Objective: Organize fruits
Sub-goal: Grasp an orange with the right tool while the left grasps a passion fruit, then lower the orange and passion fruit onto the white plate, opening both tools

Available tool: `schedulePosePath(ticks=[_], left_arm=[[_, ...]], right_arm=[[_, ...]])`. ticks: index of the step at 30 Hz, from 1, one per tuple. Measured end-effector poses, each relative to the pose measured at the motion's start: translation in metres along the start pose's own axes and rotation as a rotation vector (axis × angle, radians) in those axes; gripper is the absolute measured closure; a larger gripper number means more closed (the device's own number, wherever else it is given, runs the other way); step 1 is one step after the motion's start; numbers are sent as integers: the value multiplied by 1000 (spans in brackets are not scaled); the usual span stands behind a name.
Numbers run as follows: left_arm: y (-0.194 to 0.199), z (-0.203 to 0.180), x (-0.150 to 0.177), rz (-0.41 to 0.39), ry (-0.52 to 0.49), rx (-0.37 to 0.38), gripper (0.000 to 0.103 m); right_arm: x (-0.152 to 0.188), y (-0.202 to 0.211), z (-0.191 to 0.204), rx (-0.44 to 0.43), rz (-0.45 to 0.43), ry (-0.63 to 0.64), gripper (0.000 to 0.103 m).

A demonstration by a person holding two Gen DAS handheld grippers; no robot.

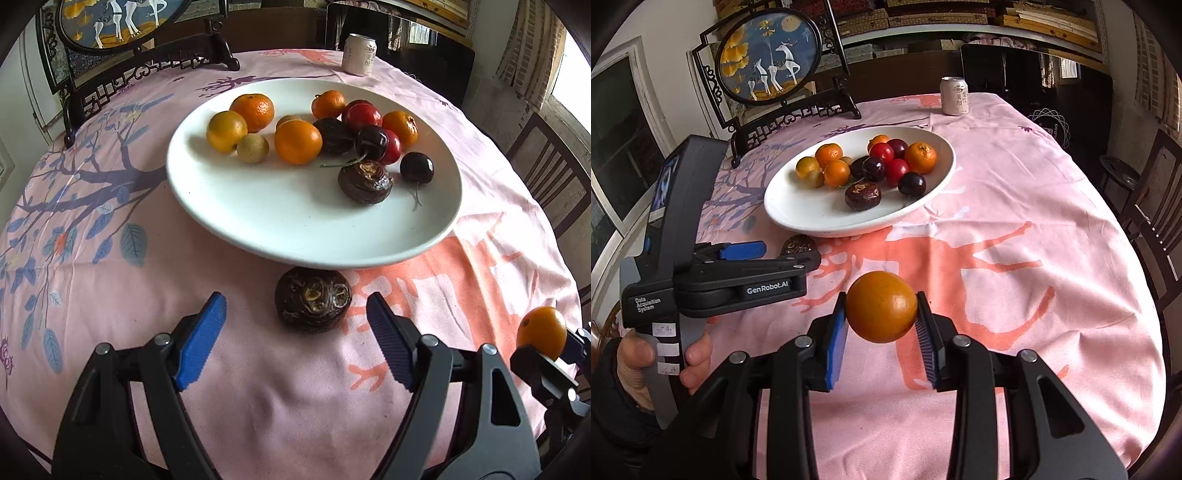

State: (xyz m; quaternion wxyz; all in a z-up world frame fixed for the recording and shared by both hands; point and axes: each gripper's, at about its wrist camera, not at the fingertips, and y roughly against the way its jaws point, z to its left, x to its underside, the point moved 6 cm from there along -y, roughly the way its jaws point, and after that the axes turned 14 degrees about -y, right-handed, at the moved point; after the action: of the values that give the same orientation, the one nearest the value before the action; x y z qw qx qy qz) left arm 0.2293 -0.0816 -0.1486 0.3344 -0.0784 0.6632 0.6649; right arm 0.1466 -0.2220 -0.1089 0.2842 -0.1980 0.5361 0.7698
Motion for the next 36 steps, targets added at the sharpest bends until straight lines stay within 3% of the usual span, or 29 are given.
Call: schedulePosePath(ticks=[3,5,6,20,26,31,36], left_arm=[[-5,-1,-2,0,-23,-34,35],[-4,-1,-3,-10,-26,-31,48],[-2,0,-3,-15,-28,-38,62],[58,18,33,-88,32,73,62],[80,49,-12,-149,28,42,62],[44,75,-67,-103,60,10,62],[7,85,-87,-51,104,-3,62]], right_arm=[[0,1,0,-15,4,-8,67],[0,1,0,-16,3,-8,67],[0,2,1,-16,2,-8,67],[-3,-9,19,-14,24,13,67],[-32,-26,42,-42,48,70,67],[-68,-60,61,-58,63,97,67],[-85,-99,76,-60,98,135,67]])
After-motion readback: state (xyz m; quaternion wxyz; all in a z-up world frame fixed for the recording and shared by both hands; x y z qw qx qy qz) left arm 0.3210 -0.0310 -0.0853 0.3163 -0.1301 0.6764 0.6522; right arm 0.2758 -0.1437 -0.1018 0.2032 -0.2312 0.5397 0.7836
